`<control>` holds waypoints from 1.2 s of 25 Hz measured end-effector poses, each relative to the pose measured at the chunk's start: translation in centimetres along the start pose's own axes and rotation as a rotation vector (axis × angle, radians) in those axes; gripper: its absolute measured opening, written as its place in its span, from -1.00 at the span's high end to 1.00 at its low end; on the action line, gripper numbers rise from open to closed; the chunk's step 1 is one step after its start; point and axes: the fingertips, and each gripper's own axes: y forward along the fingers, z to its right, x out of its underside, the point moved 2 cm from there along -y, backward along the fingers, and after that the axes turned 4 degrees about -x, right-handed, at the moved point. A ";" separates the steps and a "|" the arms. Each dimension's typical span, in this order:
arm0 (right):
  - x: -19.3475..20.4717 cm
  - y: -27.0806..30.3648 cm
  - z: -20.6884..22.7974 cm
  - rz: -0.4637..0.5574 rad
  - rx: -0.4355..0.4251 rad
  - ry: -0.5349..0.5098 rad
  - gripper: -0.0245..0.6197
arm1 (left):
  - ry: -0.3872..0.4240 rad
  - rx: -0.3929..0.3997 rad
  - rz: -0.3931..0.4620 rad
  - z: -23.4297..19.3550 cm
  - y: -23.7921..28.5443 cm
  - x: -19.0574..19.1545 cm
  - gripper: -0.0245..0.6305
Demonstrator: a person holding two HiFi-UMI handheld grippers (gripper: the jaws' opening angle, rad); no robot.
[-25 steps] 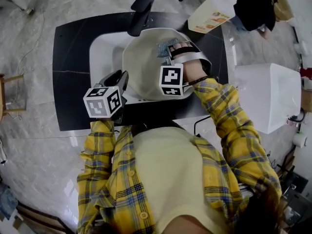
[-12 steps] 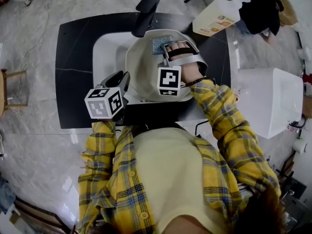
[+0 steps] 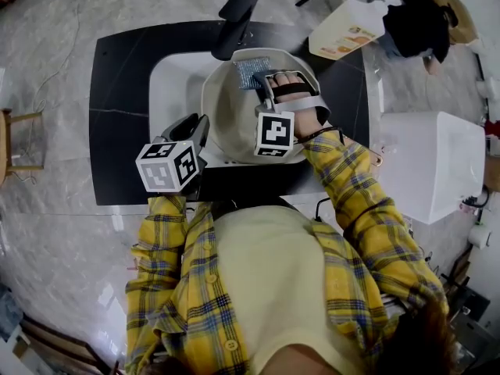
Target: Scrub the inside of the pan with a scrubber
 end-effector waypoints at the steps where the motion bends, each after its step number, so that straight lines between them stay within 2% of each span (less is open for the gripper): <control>1: 0.1 -0.3 0.2 0.011 0.000 0.034 0.67 | -0.002 -0.004 0.004 0.0 0.0 -0.1 0.64; 6: 0.7 -1.8 0.6 0.040 -0.002 0.185 0.67 | -0.011 -0.017 0.033 0.1 -0.3 -0.5 0.64; 16: 3.0 -1.9 -0.1 -0.037 0.010 0.370 0.67 | -0.050 -0.053 0.072 -0.3 -0.6 -1.0 0.64; 22: 3.6 -0.9 -1.1 -0.103 -0.016 0.389 0.67 | -0.047 -0.049 0.066 0.0 -0.5 -0.8 0.64; 26: 3.1 0.1 -2.3 -0.108 -0.080 0.395 0.67 | -0.036 -0.043 0.052 0.2 -0.4 -0.6 0.64; 30: 2.5 0.8 -2.8 -0.111 -0.106 0.381 0.67 | -0.026 -0.037 0.025 0.2 -0.4 -0.1 0.64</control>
